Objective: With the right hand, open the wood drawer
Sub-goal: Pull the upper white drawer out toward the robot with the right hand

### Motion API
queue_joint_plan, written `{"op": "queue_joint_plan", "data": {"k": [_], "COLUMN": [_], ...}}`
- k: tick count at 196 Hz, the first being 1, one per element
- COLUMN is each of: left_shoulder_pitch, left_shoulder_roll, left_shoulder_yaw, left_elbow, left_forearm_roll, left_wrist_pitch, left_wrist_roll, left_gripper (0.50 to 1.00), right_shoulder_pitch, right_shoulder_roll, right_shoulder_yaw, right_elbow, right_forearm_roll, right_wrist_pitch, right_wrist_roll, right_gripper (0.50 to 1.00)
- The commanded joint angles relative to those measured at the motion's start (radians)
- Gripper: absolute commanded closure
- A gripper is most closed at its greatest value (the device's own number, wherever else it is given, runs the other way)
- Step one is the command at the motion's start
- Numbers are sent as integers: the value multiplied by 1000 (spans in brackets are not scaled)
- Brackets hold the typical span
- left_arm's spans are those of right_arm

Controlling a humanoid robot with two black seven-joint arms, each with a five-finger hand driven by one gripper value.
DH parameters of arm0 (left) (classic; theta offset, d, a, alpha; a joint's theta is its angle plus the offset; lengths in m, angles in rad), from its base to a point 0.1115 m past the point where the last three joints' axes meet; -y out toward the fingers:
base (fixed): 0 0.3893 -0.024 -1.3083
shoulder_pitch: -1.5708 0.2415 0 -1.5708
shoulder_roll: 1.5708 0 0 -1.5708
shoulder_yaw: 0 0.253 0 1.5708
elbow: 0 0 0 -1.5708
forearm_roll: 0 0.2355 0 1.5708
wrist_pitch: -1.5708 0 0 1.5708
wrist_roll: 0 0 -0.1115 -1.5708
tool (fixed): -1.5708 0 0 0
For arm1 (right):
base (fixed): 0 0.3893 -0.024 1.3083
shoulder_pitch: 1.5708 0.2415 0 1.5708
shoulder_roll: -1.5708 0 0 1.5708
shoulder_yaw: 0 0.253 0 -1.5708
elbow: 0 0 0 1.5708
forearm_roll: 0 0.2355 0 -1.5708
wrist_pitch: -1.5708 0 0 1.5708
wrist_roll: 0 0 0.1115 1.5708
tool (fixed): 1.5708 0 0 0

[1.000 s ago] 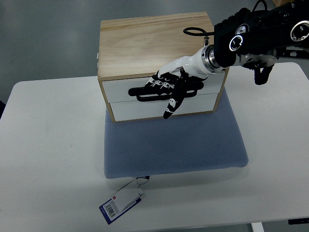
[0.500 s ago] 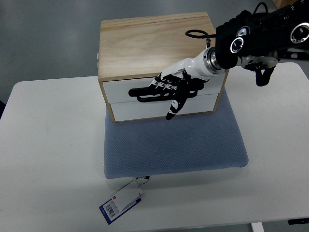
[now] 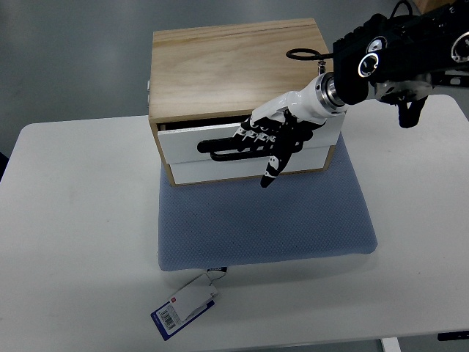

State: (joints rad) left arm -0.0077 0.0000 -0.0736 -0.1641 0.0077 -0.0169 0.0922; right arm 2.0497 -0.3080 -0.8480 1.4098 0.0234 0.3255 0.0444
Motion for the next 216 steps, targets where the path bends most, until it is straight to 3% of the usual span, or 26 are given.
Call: {"op": "queue_joint_plan", "data": {"k": [1,110,216], "left_shoulder_pitch": [0,0,0], "left_shoulder_roll": [0,0,0], "left_shoulder_yaw": [0,0,0], "left_elbow": [0,0,0], "left_forearm_roll": [0,0,0], "left_wrist_pitch": [0,0,0], "left_wrist_roll": [0,0,0], "left_gripper": [500,500,500], "right_shoulder_pitch": [3,23,46], "right_shoulder_roll": [-2,-3,-8], "right_shoulder_yaw": [0,0,0], "right_elbow": [8,58,58], "right_forearm_roll": [0,0,-3], "right_wrist_pitch": [12,130,178], "right_wrist_roll": [0,2,5], "right_gripper": [581,579,579]}}
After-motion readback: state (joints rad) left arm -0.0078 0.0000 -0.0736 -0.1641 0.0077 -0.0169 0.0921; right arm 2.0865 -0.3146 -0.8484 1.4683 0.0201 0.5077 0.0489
